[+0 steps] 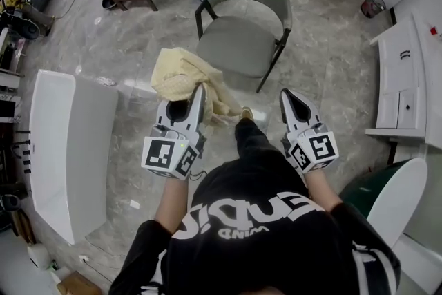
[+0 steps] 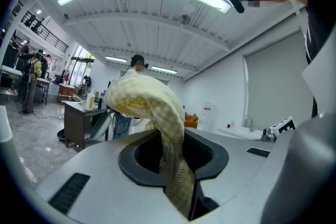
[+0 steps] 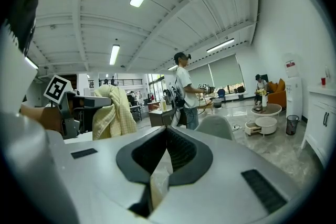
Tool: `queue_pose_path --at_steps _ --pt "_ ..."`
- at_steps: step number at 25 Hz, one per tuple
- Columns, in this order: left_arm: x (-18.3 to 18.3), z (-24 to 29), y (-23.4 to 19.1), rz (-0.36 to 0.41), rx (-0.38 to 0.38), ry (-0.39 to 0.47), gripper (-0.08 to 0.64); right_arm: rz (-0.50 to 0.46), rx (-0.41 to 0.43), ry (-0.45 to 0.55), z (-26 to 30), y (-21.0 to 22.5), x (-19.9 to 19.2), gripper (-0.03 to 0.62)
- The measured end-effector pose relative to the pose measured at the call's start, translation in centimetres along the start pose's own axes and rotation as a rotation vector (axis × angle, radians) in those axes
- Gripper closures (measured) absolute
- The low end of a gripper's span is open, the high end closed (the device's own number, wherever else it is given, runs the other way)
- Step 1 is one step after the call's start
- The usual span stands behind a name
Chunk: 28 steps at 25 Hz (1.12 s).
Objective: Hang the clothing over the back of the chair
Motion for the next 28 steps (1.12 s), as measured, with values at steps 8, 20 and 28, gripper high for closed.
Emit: queue_pose_path --at_steps 8,20,28 --pt "4.3 7.9 -2.5 0.004 -0.013 -0.001 0.46 0.012 -0.02 0.003 5.6 6.1 4.1 0.578" --pt "8.8 16.7 -3.7 0.02 -0.013 0.011 0.46 0.047 -0.037 0.02 11.1 14.0 7.6 0.578" --pt "10.8 19.7 -4.8 0.036 -0.013 0.023 0.46 0.056 -0.037 0.015 13.2 15.9 8.5 0.578"
Point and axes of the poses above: the fingertips, and each gripper's own axes: z forward along the fingers, y to its right, x out of its top, the point moved 10 cm from there along -z, backward along the fingers, and after that the axes turned 13 degrees about -y, right-handed, at the moved point
